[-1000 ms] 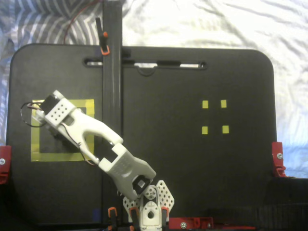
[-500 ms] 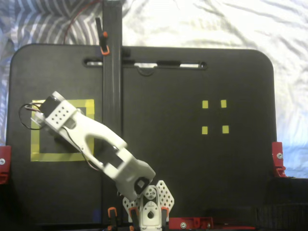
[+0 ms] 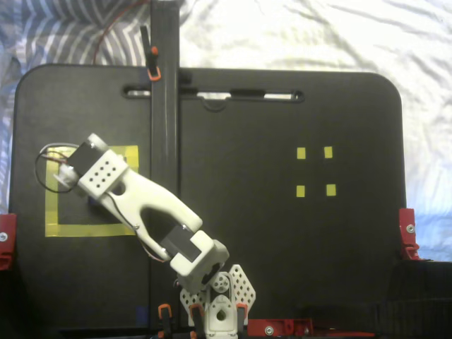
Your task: Grasp a block and put it in the designated area.
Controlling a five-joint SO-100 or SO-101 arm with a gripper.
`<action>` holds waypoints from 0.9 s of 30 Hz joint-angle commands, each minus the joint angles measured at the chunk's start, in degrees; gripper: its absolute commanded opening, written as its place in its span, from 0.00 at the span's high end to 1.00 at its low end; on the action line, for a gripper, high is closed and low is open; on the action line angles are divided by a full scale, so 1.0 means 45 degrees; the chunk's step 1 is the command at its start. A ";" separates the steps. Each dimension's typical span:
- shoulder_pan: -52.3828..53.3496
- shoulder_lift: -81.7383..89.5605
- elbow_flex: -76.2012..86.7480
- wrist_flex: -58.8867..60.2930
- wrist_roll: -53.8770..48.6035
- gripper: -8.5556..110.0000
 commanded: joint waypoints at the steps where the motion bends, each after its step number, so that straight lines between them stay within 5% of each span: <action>1: 0.0137 0.0664 -0.0156 -0.0117 -0.0059 0.75; 10: 0.0273 0.0645 -0.0156 -0.0254 -0.0059 0.93; 18: 0.0840 0.0781 -0.0156 -0.0605 -0.0059 0.93; 27: 0.4492 0.1211 -0.0156 -0.2051 -0.0391 0.93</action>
